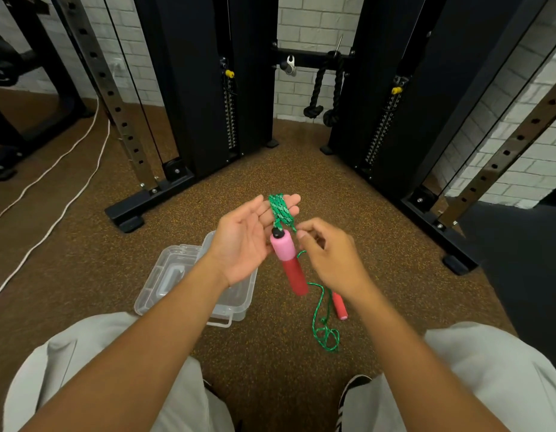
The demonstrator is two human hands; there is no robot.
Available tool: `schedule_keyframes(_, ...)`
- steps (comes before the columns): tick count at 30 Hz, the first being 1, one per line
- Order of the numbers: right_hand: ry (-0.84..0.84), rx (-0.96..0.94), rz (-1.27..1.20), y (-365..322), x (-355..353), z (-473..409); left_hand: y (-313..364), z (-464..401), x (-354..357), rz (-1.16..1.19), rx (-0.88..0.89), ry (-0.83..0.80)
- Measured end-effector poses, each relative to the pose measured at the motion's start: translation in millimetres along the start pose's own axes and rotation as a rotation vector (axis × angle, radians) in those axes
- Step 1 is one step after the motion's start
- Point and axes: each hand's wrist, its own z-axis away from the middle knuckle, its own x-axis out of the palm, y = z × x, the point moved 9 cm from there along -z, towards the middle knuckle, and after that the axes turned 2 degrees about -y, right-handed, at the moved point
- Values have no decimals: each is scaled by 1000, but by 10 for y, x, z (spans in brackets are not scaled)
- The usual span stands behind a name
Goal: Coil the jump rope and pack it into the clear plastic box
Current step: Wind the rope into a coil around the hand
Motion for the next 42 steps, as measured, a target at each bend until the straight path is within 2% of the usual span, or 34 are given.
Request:
schedule_keyframes(4,-128,-10,133,-39,131,45,-16,-8,-5,-263,9,48)
schedule_keyframes(7,-136,-4,152,-71,121,62,-24,-21,-46,-552,36,100)
schedule_keyframes(11,-142,-18,174,-136,84,72,-49,-36,-89,-724,12,131)
schedule_keyframes(14,-110,-54,224,-189,23,55,-75,-5,-85,-941,-26,154)
schedule_keyframes(17,-66,-68,222,-200,-96,32,-141,25,-135,-1025,-64,195)
schedule_keyframes(20,-95,-71,135,-214,-162,25,-149,15,-165,-1053,-78,190)
schedule_keyframes(24,-117,-40,22,-171,-183,9,-187,17,-49,-992,-94,67)
schedule_keyframes(28,-144,-18,-73,-140,-167,9,-253,-19,-92,-947,-126,30)
schedule_keyframes(33,-116,37,-268,-116,-228,0,-285,2,-75,-706,-208,49)
schedule_keyframes(35,-108,65,-311,-81,-239,1,-293,21,-27,-605,-218,9)
schedule_keyframes(37,-97,78,-317,-56,-227,4,-272,22,42,-462,-193,-53)
schedule_keyframes(40,-73,99,-338,-12,-179,-8,-164,13,79,-173,-112,-62)
schedule_keyframes(42,-63,112,-331,14,-168,-24,-100,2,83,-136,-67,-77)
